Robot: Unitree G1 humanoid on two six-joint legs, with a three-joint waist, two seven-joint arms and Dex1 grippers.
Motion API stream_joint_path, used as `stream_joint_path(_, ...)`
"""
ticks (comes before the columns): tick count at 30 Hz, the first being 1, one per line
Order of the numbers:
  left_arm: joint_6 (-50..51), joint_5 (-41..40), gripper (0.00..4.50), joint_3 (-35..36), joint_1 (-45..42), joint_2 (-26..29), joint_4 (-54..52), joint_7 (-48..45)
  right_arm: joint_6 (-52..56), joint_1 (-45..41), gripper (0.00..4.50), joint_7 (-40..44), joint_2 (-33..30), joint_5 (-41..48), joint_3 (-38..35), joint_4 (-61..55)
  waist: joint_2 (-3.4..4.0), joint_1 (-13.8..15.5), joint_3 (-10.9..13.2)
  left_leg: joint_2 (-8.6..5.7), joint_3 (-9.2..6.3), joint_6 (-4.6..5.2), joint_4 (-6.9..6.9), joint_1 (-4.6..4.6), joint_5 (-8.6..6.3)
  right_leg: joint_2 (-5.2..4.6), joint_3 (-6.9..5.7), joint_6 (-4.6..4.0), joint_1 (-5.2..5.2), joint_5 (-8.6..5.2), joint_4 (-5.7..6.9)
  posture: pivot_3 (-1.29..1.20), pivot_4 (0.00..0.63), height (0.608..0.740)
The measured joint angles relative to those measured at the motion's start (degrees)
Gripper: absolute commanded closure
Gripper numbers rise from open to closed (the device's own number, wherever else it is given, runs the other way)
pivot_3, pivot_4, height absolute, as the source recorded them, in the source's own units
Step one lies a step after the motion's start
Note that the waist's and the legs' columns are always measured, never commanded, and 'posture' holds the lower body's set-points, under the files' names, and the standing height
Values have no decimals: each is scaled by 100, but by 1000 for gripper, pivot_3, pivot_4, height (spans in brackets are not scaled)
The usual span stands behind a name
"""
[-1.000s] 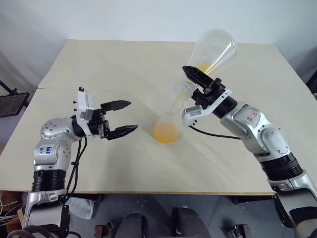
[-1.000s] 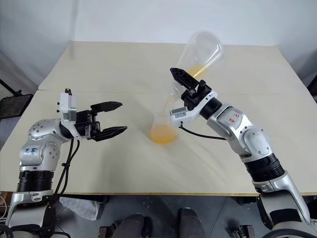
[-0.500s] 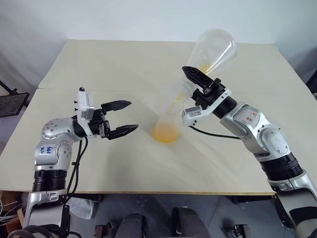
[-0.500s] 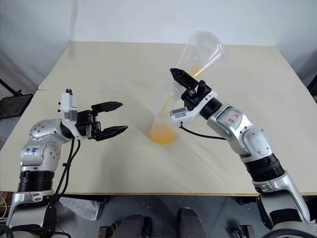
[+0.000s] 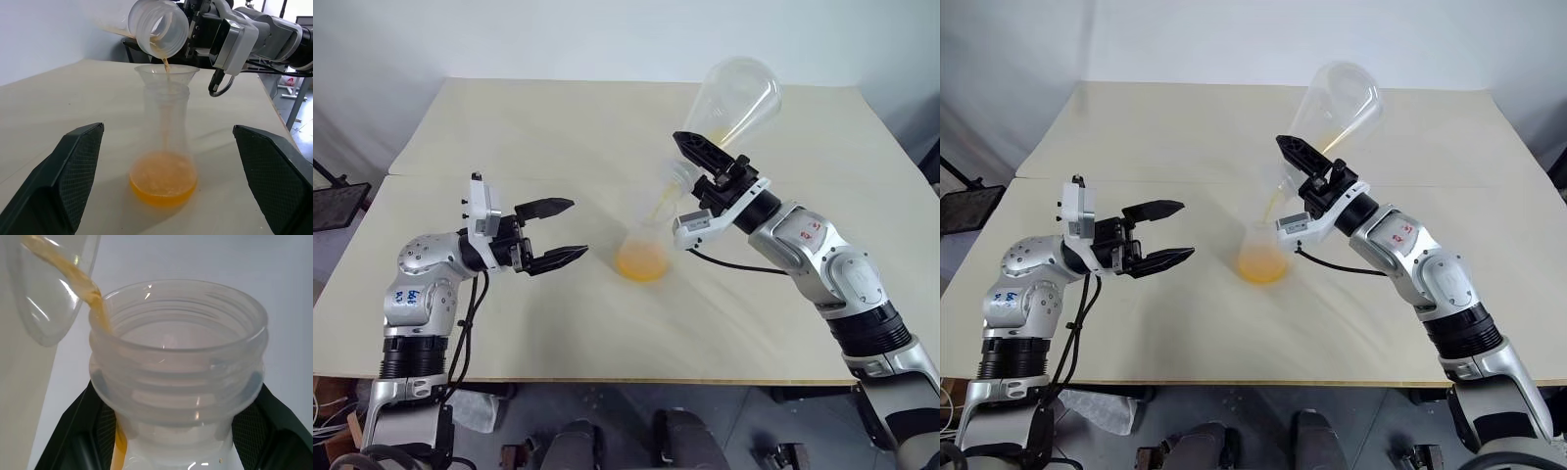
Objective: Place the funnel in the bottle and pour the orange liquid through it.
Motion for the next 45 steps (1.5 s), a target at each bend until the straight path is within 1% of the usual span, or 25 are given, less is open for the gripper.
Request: stream_joint_path(45, 40, -8, 0, -4, 5, -112, -21, 10, -122, -1, 1878, -302, -41, -180, 0, 43, 0, 0, 0, 0, 0, 0, 0, 0, 0, 0, 0, 0, 0, 0, 0, 0, 150, 740)
